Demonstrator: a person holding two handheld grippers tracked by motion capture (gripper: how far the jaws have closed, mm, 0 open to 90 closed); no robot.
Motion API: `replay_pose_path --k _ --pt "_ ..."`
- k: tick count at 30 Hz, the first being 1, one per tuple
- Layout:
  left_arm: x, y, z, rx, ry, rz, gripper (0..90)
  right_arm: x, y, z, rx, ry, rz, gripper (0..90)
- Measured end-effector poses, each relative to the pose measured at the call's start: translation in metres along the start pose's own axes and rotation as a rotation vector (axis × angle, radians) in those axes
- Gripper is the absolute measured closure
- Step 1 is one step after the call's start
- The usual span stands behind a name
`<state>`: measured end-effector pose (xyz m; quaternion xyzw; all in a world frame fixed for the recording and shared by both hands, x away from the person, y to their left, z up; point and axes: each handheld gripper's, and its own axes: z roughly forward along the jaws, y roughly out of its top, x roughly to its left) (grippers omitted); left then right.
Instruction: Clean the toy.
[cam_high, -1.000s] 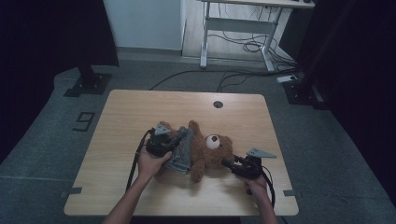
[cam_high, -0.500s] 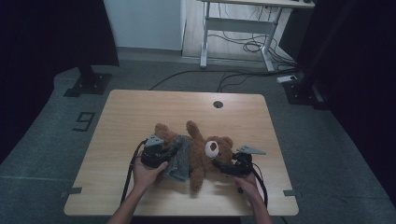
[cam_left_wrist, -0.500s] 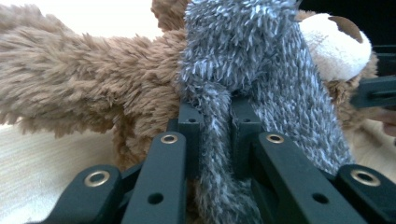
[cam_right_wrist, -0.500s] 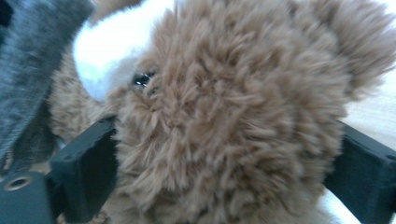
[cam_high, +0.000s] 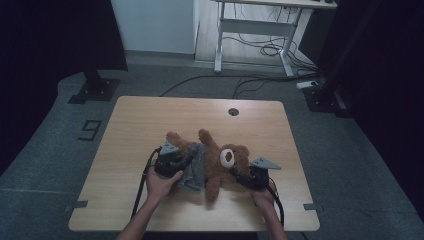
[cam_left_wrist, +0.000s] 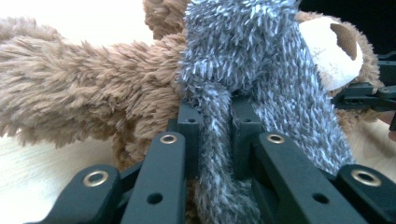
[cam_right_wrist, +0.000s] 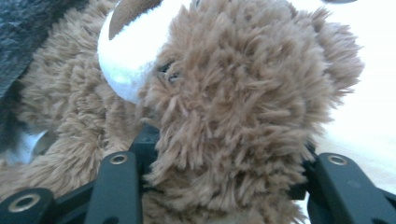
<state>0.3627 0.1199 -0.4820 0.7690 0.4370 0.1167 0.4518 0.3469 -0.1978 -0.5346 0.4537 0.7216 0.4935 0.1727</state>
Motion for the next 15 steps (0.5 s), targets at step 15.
replay_pose_path --k 15 --pt "-0.053 0.05 0.006 -0.007 -0.061 0.102 77.4 -0.007 -0.007 -0.004 -0.046 -0.014 -0.075 49.4"
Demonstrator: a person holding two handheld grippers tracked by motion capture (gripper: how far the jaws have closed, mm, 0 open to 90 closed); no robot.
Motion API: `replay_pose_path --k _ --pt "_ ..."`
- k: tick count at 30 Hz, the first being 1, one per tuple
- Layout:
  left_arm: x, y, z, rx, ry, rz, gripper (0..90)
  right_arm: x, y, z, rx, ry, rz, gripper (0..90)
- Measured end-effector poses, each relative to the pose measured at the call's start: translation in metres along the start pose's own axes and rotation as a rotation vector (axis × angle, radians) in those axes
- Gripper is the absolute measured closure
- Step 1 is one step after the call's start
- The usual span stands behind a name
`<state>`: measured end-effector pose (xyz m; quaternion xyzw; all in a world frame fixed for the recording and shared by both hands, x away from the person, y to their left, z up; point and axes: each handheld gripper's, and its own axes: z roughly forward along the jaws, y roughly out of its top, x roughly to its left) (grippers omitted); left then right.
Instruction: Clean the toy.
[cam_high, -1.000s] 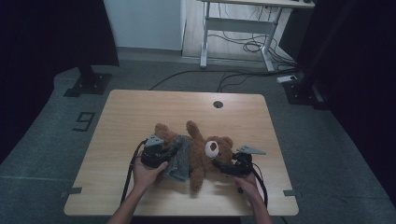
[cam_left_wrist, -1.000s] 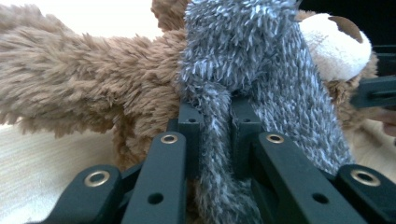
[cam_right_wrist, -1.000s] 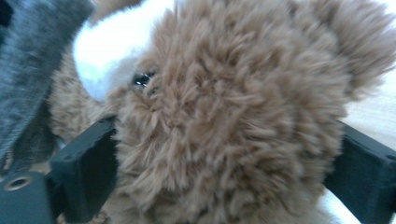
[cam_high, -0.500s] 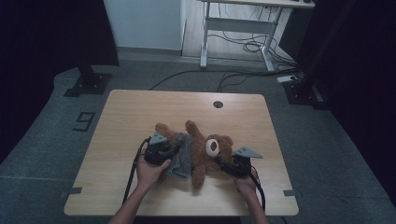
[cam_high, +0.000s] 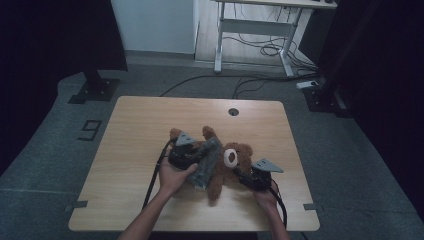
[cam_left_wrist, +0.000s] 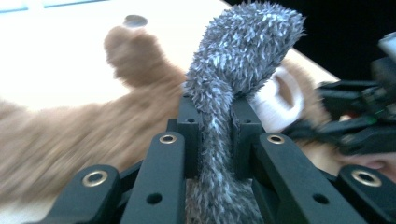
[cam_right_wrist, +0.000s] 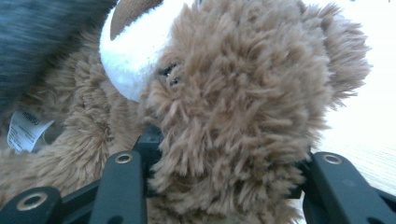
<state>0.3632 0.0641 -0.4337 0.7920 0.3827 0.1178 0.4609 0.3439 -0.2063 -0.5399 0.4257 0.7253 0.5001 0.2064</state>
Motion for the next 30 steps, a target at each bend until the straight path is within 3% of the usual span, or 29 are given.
replay_pose_path --k 2,6,8,10,12,14,16,19,21,22,23,26,29,30 --pt "-0.008 0.004 0.007 0.006 -0.018 0.011 77.3 0.0 -0.001 -0.001 -0.002 0.001 -0.006 49.2" --pt "-0.039 0.011 0.044 0.038 -0.09 0.022 77.1 0.0 -0.003 -0.003 0.005 0.012 -0.01 49.0" --pt "-0.054 0.013 0.06 0.029 -0.082 0.042 76.7 -0.002 -0.005 -0.003 0.005 0.013 0.01 48.9" --pt "-0.057 0.012 0.063 0.028 -0.079 0.042 76.8 -0.003 -0.006 -0.003 0.004 0.017 0.015 48.9" --pt "-0.06 0.009 0.064 0.027 -0.025 0.095 77.2 -0.004 -0.006 -0.003 0.005 0.015 0.016 48.8" --pt "-0.06 0.008 0.063 0.03 -0.01 0.108 77.5 -0.003 -0.006 -0.003 0.007 0.013 0.014 48.8" --pt "-0.058 0.005 0.058 0.036 0.018 0.127 77.5 -0.002 -0.006 -0.003 0.01 0.009 0.01 48.7" --pt "-0.043 -0.008 0.049 0.07 0.108 0.145 77.6 -0.003 -0.006 -0.003 0.014 0.012 0.026 48.2" --pt "-0.028 -0.018 0.044 0.062 0.088 0.094 77.7 -0.004 -0.006 -0.004 0.017 0.018 0.03 47.9" --pt "-0.028 -0.018 0.044 0.062 0.088 0.094 77.9 -0.004 -0.006 -0.004 0.017 0.018 0.03 47.9" --pt "-0.021 -0.024 0.037 0.046 0.077 0.068 78.0 -0.003 -0.006 -0.004 0.019 0.02 0.024 47.6" --pt "-0.016 -0.028 0.027 0.027 0.089 0.072 78.1 -0.003 -0.006 -0.004 0.02 0.02 0.024 47.5" --pt "-0.008 -0.03 0.02 0.016 0.084 0.042 77.9 -0.003 -0.006 -0.004 0.016 0.025 0.028 47.5" --pt "0.004 -0.032 0.014 0.005 0.078 0.005 77.9 -0.004 -0.006 -0.004 0.014 0.026 0.029 47.5"
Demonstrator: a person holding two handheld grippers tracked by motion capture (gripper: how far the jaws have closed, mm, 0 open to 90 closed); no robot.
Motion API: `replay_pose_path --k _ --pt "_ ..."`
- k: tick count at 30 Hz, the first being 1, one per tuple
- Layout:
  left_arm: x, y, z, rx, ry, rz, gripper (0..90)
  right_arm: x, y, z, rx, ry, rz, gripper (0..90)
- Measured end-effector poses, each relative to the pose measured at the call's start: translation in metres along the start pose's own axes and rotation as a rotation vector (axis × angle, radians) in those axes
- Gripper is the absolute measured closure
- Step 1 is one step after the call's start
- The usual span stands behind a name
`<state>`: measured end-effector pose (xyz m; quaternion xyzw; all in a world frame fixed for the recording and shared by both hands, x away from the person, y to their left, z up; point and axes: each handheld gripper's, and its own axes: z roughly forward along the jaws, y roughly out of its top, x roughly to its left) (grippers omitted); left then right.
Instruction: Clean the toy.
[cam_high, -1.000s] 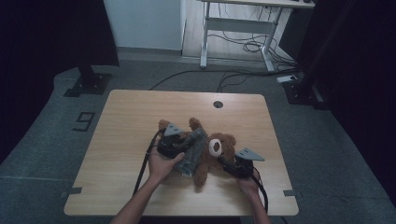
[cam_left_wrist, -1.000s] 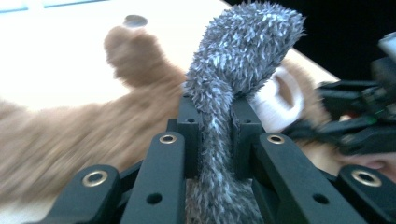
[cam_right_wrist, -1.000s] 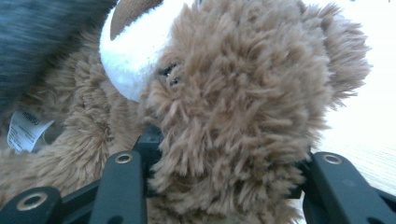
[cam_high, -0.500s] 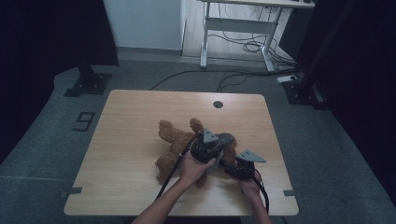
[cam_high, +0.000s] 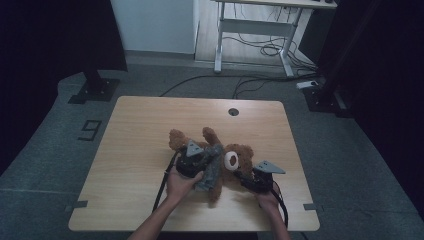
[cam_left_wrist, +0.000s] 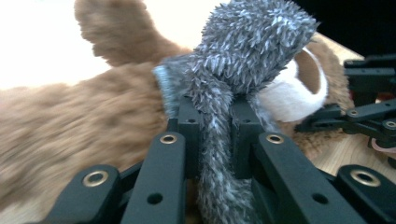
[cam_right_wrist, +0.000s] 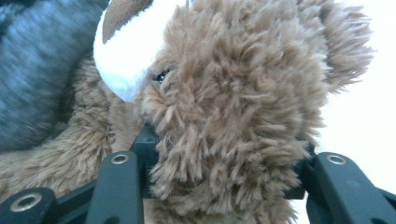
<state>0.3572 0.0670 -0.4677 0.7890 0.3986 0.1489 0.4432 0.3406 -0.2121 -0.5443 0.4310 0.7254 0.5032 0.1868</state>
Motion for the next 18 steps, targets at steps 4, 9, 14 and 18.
replay_pose_path --k 4,9,14,18 --pt "0.016 -0.001 -0.008 -0.013 0.024 -0.034 77.7 0.0 0.0 0.0 -0.002 0.003 0.006 47.5" --pt "0.046 -0.004 -0.018 -0.009 0.068 -0.105 77.7 -0.001 0.0 0.0 -0.004 0.006 0.008 47.5" --pt "0.078 -0.021 -0.02 0.043 0.138 -0.159 77.8 -0.001 -0.001 0.0 -0.006 0.007 0.005 47.5" --pt "0.09 -0.031 -0.022 0.07 0.169 -0.179 77.8 0.0 0.0 0.0 -0.007 0.008 0.008 47.5"
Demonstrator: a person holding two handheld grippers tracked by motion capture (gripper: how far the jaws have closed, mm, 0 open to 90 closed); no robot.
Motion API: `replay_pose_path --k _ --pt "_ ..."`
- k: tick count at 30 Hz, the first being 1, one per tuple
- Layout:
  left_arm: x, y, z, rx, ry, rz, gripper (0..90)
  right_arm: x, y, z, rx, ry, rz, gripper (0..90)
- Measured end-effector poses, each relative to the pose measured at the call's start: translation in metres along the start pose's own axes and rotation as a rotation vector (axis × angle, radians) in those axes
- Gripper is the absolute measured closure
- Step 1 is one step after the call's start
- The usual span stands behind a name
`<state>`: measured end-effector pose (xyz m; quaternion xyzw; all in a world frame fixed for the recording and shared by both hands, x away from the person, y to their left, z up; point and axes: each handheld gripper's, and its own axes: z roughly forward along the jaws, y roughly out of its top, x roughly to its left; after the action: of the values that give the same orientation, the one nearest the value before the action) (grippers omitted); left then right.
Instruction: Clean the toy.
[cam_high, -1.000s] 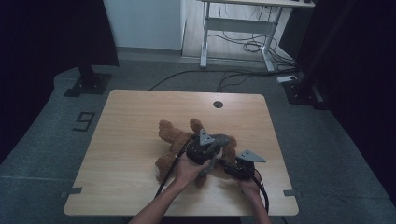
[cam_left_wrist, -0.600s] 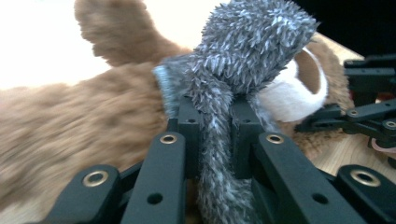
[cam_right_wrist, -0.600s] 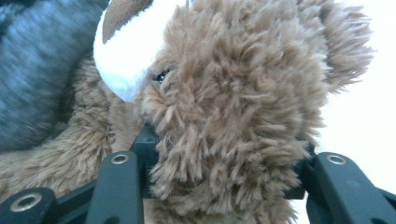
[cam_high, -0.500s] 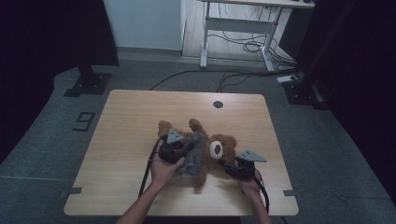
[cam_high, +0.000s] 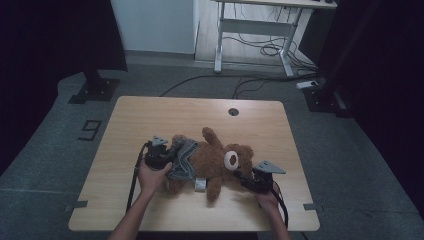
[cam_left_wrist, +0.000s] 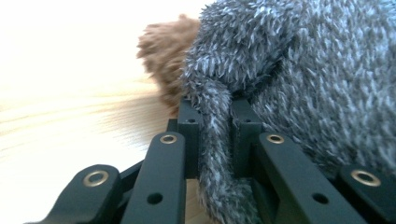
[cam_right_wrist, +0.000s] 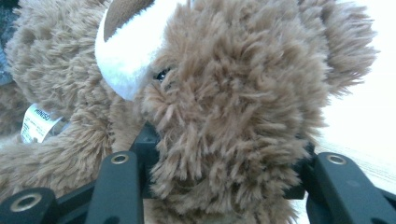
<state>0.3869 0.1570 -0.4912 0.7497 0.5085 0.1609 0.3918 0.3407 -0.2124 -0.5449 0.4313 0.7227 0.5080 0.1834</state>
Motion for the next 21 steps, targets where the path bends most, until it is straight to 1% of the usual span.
replay_pose_path --k 2,4,5,6,7,9,10,12,14,15,16,17,18,19,20,21 --pt "0.001 0.002 -0.003 0.0 0.014 0.007 77.8 0.0 0.0 0.0 0.001 -0.001 0.0 47.4" --pt "0.001 0.003 -0.005 -0.002 0.011 0.012 77.8 0.0 0.0 0.0 0.004 -0.001 -0.003 47.4" --pt "0.0 0.005 -0.008 -0.015 0.002 0.013 77.9 0.0 0.0 0.0 0.002 -0.001 -0.005 47.4" --pt "-0.004 0.008 -0.012 -0.03 -0.007 0.026 77.9 -0.001 0.0 0.0 0.003 0.001 -0.005 47.4" --pt "-0.014 0.014 -0.02 -0.057 -0.025 0.059 77.9 -0.001 0.0 0.0 0.002 0.003 -0.004 47.3" --pt "-0.028 0.022 -0.026 -0.089 -0.062 0.082 77.9 -0.001 0.0 0.0 0.002 0.005 -0.002 47.2" --pt "-0.028 0.022 -0.026 -0.089 -0.062 0.082 77.9 -0.001 0.0 0.0 0.003 0.005 -0.003 47.1" --pt "-0.045 0.032 -0.028 -0.105 -0.098 0.114 77.9 -0.001 0.0 0.0 0.003 0.005 -0.004 47.0" --pt "-0.065 0.04 -0.026 -0.113 -0.126 0.15 77.8 -0.001 0.0 -0.001 0.004 0.004 -0.001 47.0" --pt "-0.077 0.045 -0.022 -0.112 -0.143 0.166 77.9 -0.001 0.0 -0.001 0.004 0.004 -0.001 47.0" --pt "-0.095 0.051 -0.015 -0.106 -0.17 0.181 77.8 -0.001 0.0 -0.001 0.004 0.005 -0.002 47.0" --pt "-0.095 0.051 -0.015 -0.106 -0.17 0.181 77.9 -0.001 0.0 -0.001 0.004 0.005 -0.002 47.0" --pt "-0.107 0.054 -0.01 -0.102 -0.183 0.197 77.9 -0.001 0.0 -0.001 0.005 0.008 -0.002 47.0" --pt "-0.123 0.058 -0.004 -0.1 -0.197 0.222 77.8 -0.001 0.0 -0.001 0.008 0.01 0.001 47.0" --pt "-0.145 0.061 0.004 -0.097 -0.226 0.25 77.8 -0.001 0.0 -0.001 0.005 0.011 0.005 46.9" --pt "-0.145 0.061 0.004 -0.097 -0.226 0.25 77.8 -0.001 0.0 -0.001 0.007 0.012 0.007 46.9"
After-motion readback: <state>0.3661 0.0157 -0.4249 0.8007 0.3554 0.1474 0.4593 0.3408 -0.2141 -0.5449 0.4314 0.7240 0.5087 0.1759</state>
